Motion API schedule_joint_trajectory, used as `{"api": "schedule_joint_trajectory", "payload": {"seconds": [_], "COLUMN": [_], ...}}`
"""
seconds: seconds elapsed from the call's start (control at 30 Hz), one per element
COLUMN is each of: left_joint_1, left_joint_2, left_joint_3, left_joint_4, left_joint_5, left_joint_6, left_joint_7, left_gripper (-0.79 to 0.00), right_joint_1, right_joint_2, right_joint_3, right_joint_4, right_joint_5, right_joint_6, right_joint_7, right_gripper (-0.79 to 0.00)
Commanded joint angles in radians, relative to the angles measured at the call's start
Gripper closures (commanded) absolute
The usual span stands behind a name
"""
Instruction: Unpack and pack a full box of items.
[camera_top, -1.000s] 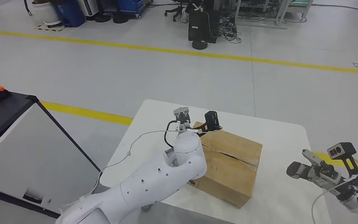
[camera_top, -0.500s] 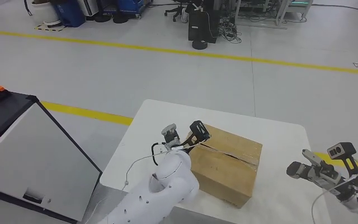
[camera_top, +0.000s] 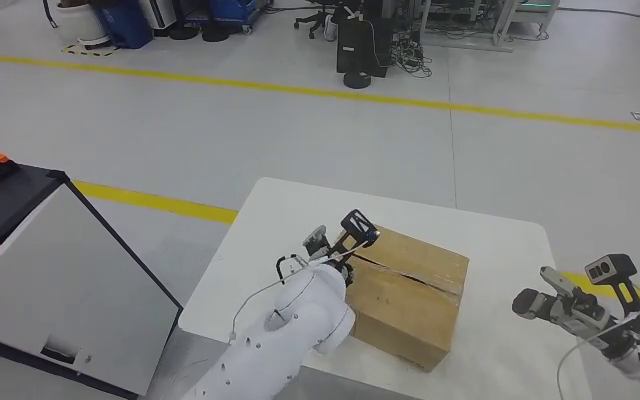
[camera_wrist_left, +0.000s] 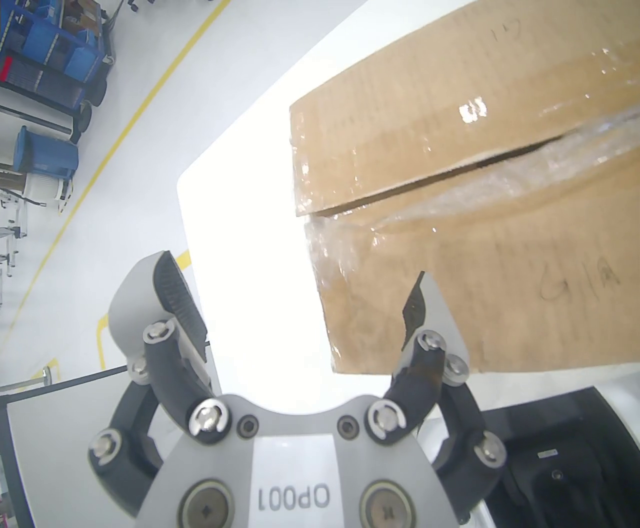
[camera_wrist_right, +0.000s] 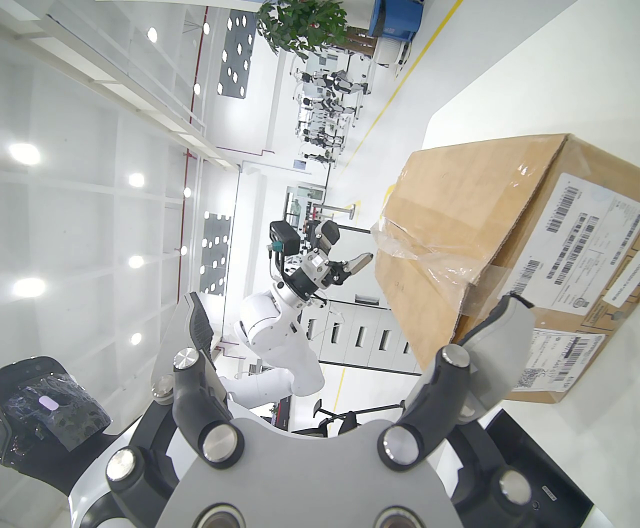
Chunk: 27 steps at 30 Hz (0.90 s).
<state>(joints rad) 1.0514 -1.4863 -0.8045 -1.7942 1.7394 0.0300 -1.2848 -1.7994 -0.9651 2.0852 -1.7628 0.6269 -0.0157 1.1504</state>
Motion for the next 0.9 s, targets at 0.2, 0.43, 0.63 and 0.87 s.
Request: {"api": "schedule_joint_trajectory", "payload": {"seconds": [0.2,0.43,0.63,0.87], "left_joint_1": [-0.07,-0.116,-0.133,-0.122], "left_joint_2": [-0.026,-0.047,-0.063,-0.074], "left_joint_3": [0.002,0.026,0.029,0.015], "left_joint_4": [0.143,0.247,0.302,0.337], "left_joint_5": [0.033,0.101,0.113,0.13], "left_joint_6": [0.053,0.047,0.05,0.045], "left_joint_7": [0.047,0.069,0.083,0.089], "left_gripper": [-0.785,-0.785,-0.785,-0.785], "right_joint_1": [0.0,0.0,0.0,0.0], "right_joint_2": [0.0,0.0,0.0,0.0], "right_joint_3": [0.0,0.0,0.0,0.0], "right_joint_4": [0.0,0.0,0.0,0.0], "right_joint_5": [0.0,0.0,0.0,0.0], "right_joint_6": [0.0,0.0,0.0,0.0], "right_joint_7": [0.0,0.0,0.0,0.0], "right_gripper": [-0.785,-0.785,-0.785,-0.785]}}
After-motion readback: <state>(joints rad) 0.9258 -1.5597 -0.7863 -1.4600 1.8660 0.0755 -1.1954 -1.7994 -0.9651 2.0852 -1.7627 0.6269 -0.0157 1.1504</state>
